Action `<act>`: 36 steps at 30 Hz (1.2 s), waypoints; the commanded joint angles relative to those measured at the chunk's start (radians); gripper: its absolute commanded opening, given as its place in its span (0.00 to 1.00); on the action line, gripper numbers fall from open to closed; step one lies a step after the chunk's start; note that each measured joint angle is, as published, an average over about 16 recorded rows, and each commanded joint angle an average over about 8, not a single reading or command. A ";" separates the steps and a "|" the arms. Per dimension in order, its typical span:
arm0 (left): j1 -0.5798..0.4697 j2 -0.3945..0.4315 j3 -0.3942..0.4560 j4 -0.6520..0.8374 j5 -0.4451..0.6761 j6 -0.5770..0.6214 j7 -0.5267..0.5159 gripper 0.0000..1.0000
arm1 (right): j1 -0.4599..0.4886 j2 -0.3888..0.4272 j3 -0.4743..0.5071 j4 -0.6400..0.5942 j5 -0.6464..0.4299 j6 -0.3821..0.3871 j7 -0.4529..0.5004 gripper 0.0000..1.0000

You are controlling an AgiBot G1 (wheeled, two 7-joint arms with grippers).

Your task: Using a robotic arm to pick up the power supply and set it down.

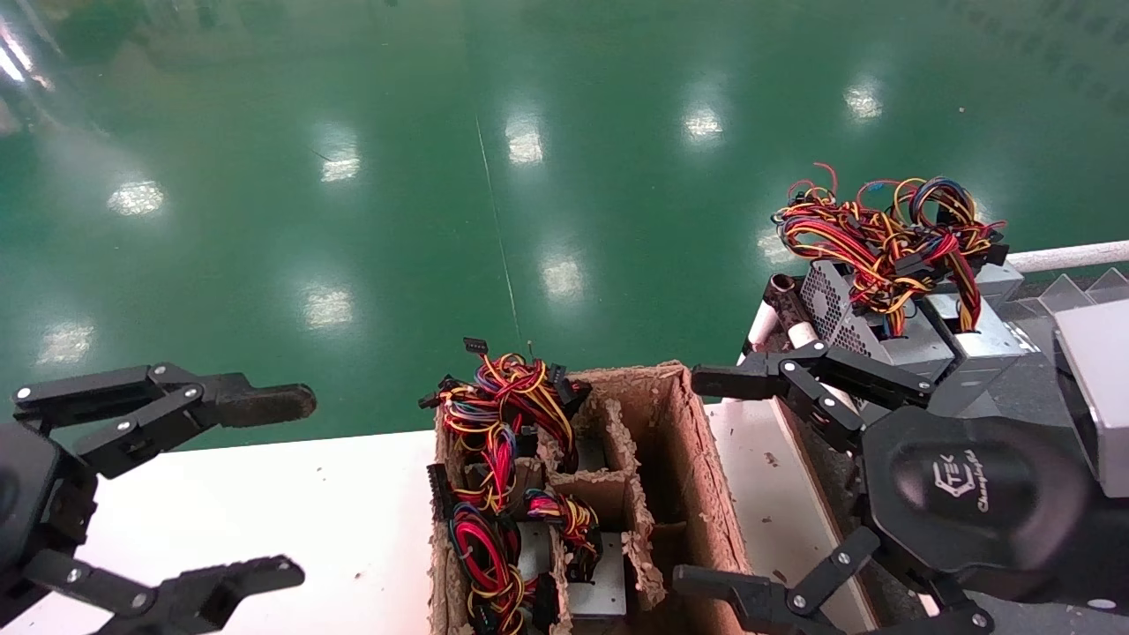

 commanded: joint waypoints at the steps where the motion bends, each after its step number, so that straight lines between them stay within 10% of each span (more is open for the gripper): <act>1: 0.000 0.000 0.000 0.000 0.000 0.000 0.000 0.00 | 0.000 0.000 0.000 0.000 0.000 0.000 0.000 1.00; 28: -0.001 0.000 0.001 0.001 0.000 0.000 0.000 0.00 | 0.068 -0.143 -0.172 0.043 -0.316 0.170 0.119 0.98; 33: -0.001 0.000 0.001 0.001 0.000 0.000 0.000 0.03 | 0.095 -0.214 -0.247 0.019 -0.445 0.211 0.168 0.36; 36: -0.001 0.000 0.002 0.001 0.000 0.000 0.001 0.36 | 0.107 -0.247 -0.279 0.005 -0.506 0.234 0.189 0.00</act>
